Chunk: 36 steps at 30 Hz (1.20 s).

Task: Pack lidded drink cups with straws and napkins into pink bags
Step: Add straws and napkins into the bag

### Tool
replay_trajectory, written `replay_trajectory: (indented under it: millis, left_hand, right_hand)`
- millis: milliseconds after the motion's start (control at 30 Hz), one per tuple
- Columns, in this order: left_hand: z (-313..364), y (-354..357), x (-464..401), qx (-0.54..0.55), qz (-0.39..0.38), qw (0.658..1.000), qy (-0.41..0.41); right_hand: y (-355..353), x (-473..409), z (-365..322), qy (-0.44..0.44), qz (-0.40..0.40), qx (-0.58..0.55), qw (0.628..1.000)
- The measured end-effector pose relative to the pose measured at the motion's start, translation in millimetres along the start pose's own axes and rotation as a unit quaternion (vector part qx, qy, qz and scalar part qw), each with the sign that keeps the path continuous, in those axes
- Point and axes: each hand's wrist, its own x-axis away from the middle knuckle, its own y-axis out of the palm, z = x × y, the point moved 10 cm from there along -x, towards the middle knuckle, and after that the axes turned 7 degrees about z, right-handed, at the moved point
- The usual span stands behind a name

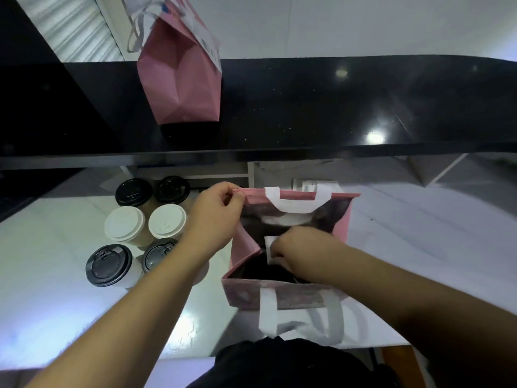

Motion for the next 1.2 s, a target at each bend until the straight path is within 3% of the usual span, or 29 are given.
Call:
replay_trajectory:
  millis: [133, 300, 533, 667, 800, 933, 967, 1100, 1200]
  left_hand:
    - [3, 0, 2, -0.012, -0.002, 1.000, 0.014]
    - [4, 2, 4, -0.012, -0.010, 1.000, 0.018]
    - [3, -5, 12, 0.061, -0.034, 0.997, -0.030]
    - [-2, 1, 26, 0.141, -0.077, 0.981, -0.110]
    - [-5, 2, 38, 0.204, -0.086, 0.964, -0.145]
    - [-20, -27, 56, 0.151, -0.024, 0.984, -0.086]
    - [-23, -31, 61, 0.143, -0.045, 0.987, -0.065]
    - [-28, -8, 104, 0.012, -0.271, 0.962, 0.043]
    - [-26, 3, 105, 0.025, -0.267, 0.962, 0.053]
  right_hand:
    - [11, -2, -11, -0.035, -0.012, -0.069, 0.997]
    - [23, 6, -11, -0.016, -0.079, -0.122, 0.989]
    - [-43, 59, 36, 0.041, 0.123, -0.212, 0.969]
    - [-58, 115, 67, 0.052, 0.243, -0.275, 0.929]
    - [-21, 128, 93, 0.084, 0.219, -0.305, 0.923]
    - [13, 120, 96, 0.089, 0.177, -0.345, 0.917]
    - [14, 119, 96, 0.086, 0.187, -0.355, 0.912]
    - [19, 111, 102, 0.081, 0.216, -0.387, 0.893]
    - [24, 103, 103, 0.068, 0.219, -0.381, 0.896]
